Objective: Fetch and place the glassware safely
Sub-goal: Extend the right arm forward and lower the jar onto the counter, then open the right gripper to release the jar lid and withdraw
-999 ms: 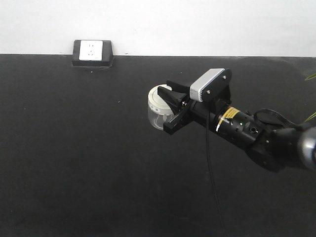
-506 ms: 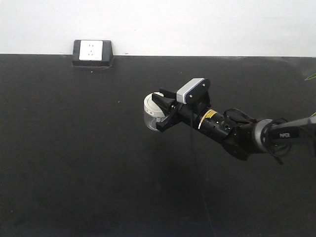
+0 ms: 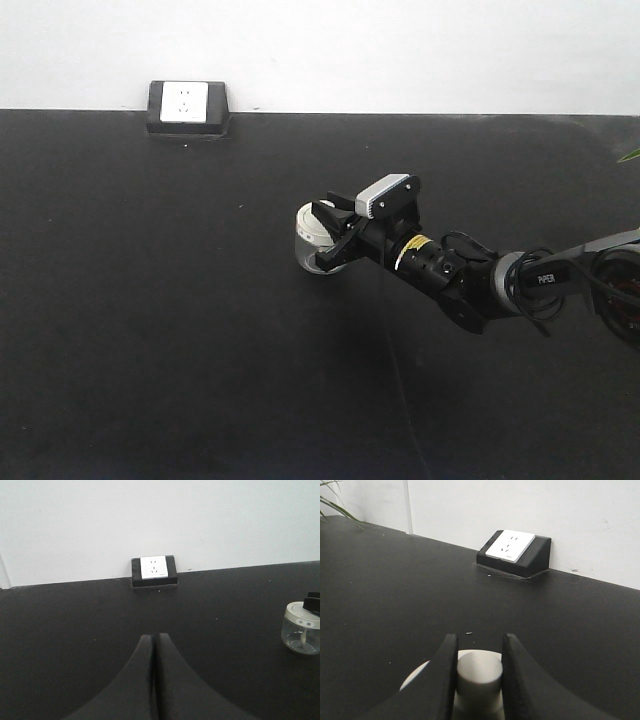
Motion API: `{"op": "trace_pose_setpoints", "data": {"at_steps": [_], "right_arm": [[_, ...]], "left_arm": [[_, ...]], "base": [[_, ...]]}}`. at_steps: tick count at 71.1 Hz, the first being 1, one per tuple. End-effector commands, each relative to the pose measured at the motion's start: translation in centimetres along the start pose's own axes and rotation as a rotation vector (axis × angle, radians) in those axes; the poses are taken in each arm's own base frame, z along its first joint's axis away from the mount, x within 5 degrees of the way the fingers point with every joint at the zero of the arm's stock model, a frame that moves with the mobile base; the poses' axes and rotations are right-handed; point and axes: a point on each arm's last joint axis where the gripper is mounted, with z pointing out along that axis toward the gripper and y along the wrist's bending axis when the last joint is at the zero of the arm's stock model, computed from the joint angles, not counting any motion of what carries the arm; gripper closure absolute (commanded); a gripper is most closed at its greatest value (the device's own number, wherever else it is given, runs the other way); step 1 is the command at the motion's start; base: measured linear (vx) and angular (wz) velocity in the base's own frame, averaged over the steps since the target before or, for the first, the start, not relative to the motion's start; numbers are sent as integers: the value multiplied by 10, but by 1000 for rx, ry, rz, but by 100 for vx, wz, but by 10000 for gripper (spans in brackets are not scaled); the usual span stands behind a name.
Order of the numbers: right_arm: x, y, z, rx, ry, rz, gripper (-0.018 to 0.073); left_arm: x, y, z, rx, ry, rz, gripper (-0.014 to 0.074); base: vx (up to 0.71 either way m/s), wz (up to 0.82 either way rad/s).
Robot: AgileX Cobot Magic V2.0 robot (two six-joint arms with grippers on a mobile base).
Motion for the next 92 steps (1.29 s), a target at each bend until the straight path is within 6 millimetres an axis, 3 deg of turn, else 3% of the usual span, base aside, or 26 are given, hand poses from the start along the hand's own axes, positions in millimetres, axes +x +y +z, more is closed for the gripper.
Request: {"op": "trace_pose_setpoints", "data": {"at_steps": [1,14,23,31,50,58,70,92], "right_arm": [[-39,-4,1,6,-153,-35,560],[-35,-5,2,18,-113,-34,548],[-35,-6,2,19,-105,-34,492],[-35,-6,2,19,-104,-35,382],[-35,-5,2,16,-105,-36,-24],[-35,-5,2,12,-104,-38,-126],[-44,-3,1,-3,-104,-62,-144],[-77,-1,-11,31,-28,-63,-53]], "left_arm": [[-14,1,-1,-6,-87,-8,603],[-14,1,-1,-6,-87,-8,603],[-14,1,-1,-6,-87,-8,603],[-14,1,-1,-6,-87,-8,603],[-14,1,-1,-6,-87,-8,603],[-14,1,-1,-6,-87,-8,603],[-14,1,-1,-6,-87,-8,603],[-14,1,-1,-6,-87,-8,603]], "base": [[0,0],[0,0],[0,0],[0,0],[0,0],[0,0],[0,0],[0,0]]}}
